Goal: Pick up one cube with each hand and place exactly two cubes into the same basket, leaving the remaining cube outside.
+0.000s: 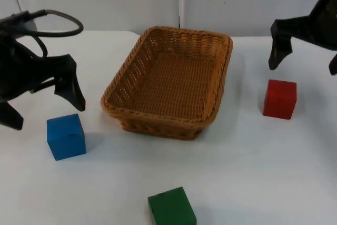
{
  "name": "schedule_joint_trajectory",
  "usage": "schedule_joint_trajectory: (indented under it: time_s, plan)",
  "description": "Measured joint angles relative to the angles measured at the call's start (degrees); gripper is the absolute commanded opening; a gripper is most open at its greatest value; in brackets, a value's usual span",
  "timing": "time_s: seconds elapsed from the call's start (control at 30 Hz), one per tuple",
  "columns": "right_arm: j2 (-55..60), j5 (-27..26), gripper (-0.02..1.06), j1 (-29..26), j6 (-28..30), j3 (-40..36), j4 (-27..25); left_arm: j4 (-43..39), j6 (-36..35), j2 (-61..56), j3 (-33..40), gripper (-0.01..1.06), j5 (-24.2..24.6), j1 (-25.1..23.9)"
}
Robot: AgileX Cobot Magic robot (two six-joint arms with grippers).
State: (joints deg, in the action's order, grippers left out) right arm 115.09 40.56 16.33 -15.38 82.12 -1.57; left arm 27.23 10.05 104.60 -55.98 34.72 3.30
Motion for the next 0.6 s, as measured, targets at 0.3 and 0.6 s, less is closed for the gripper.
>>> schedule_joint_trajectory:
  time_s: [0.3, 0.6]
  plan:
    - [5.61, -0.76, 1.05, 0.00, -5.55, 2.82, 0.00, 0.00, -0.64, 3.58, -0.11, 1.05, -1.60, 0.00]
    - [11.30, -2.81, 1.05, 1.33, -6.55, 3.43, -0.15, 0.38, -0.64, 6.88, -0.24, 1.05, -5.92, 0.51]
